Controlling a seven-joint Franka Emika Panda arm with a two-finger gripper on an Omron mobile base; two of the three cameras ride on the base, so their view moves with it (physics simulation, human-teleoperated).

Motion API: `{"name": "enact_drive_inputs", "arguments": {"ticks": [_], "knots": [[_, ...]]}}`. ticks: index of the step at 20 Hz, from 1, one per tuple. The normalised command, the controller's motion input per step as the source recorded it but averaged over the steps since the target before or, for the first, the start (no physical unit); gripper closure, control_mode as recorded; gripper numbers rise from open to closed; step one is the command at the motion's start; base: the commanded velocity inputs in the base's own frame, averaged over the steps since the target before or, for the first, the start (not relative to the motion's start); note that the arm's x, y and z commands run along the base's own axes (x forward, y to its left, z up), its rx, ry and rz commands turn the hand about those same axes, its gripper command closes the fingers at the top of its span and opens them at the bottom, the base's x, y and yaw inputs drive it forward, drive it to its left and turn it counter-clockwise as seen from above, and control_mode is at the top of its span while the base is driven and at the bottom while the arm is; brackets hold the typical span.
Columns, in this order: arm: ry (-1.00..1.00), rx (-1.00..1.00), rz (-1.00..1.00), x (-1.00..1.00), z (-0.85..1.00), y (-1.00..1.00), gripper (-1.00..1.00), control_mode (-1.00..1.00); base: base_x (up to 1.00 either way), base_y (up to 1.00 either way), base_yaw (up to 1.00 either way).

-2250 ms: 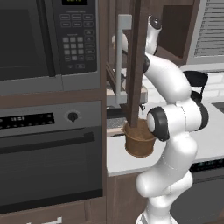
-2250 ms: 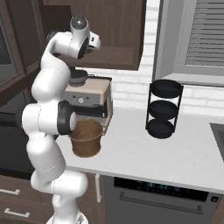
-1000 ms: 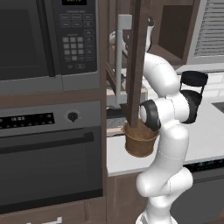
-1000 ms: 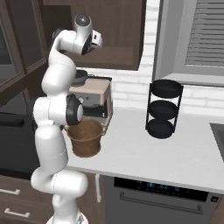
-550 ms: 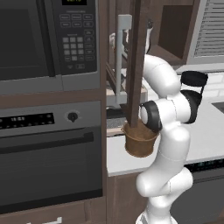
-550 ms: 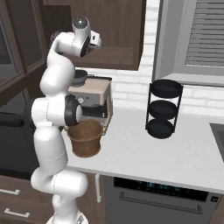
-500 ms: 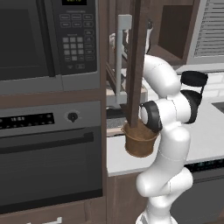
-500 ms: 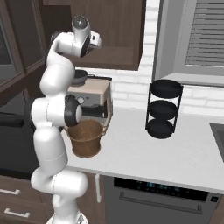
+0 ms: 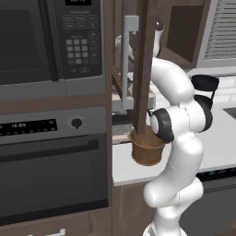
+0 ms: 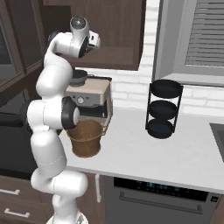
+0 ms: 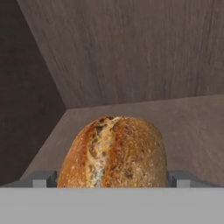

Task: Open the cabinet, pick up the bread from the cabinet and place it in the basket. Then move the basket to the dining counter.

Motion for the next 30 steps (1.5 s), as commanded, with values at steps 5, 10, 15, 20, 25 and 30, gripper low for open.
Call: {"name": "enact_drive_inputs", "arguments": {"ticks": [5, 10, 15, 20, 25, 30], "knots": [[0.0, 0.0, 0.0, -0.61, 0.06, -0.11, 1.0, -1.0, 0.0, 0.0, 0.0], [-0.03, 0.0, 0.0, -1.0, 0.0, -0.55, 1.0, -1.0, 0.0, 0.0, 0.0], [-0.01, 0.0, 0.02, -0.94, 0.28, -0.64, 1.0, -1.0, 0.0, 0.0, 0.0], [0.0, 0.0, 0.04, -1.0, 0.15, -0.03, 1.0, -1.0, 0.0, 0.0, 0.0], [0.0, 0.0, 0.06, -1.0, -0.03, 0.02, 1.0, -1.0, 0.0, 0.0, 0.0], [0.13, 0.0, 0.04, -1.0, -0.41, 0.0, 1.0, -1.0, 0.0, 0.0, 0.0]]}}
